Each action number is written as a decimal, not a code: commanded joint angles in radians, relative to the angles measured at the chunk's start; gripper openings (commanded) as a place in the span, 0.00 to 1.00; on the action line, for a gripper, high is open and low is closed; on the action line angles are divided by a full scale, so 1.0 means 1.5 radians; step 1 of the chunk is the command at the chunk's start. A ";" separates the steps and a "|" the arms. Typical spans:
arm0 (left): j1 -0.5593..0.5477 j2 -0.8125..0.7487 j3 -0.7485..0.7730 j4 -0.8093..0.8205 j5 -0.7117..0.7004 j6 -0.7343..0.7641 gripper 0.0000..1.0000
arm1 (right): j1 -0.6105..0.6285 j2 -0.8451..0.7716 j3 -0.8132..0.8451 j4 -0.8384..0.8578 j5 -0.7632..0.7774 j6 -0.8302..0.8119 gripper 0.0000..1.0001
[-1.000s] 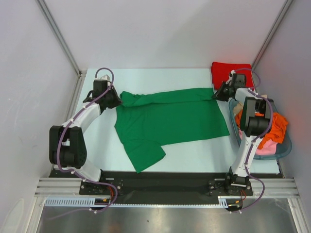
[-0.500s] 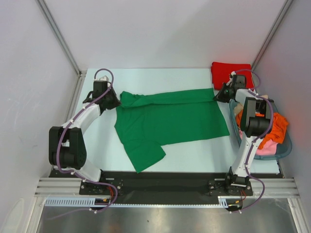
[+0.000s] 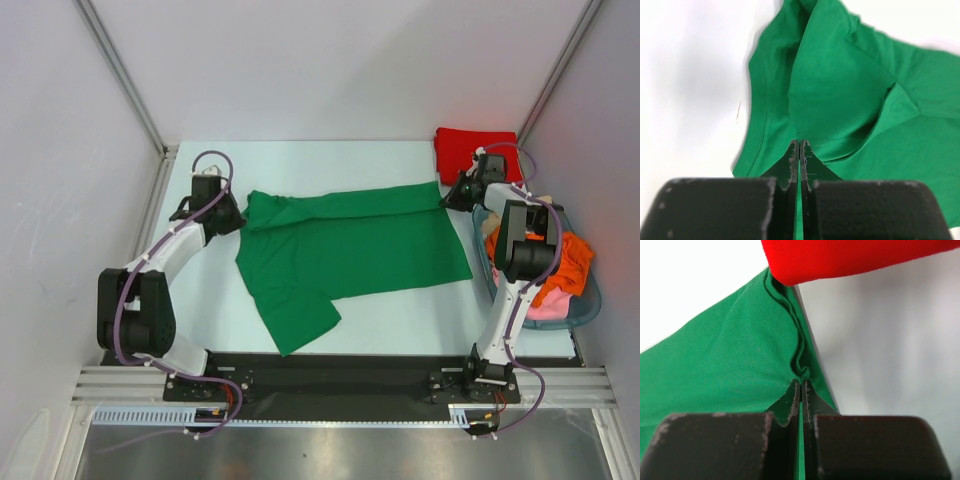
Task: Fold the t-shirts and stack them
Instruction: Fold the tshirt
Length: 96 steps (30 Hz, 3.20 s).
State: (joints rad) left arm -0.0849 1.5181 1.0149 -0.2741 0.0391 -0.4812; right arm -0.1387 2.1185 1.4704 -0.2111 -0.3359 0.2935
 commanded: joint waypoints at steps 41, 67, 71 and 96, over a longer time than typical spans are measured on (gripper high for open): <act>-0.044 -0.084 -0.128 0.066 0.045 -0.067 0.00 | 0.013 -0.004 0.024 0.005 0.048 -0.023 0.09; 0.052 0.199 0.217 0.020 0.130 -0.221 0.53 | 0.117 -0.153 0.003 -0.021 0.116 -0.037 0.43; 0.055 0.244 0.246 0.028 0.138 -0.259 0.54 | 0.123 -0.136 -0.004 -0.009 0.114 -0.043 0.44; 0.091 0.378 0.271 0.079 0.154 -0.269 0.50 | 0.098 0.050 0.167 0.033 0.077 -0.002 0.40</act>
State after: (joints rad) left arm 0.0444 2.0712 1.3830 -0.1974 0.2382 -0.8665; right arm 0.0063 2.1620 1.6714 -0.1970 -0.2184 0.2676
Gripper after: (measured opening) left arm 0.506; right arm 0.408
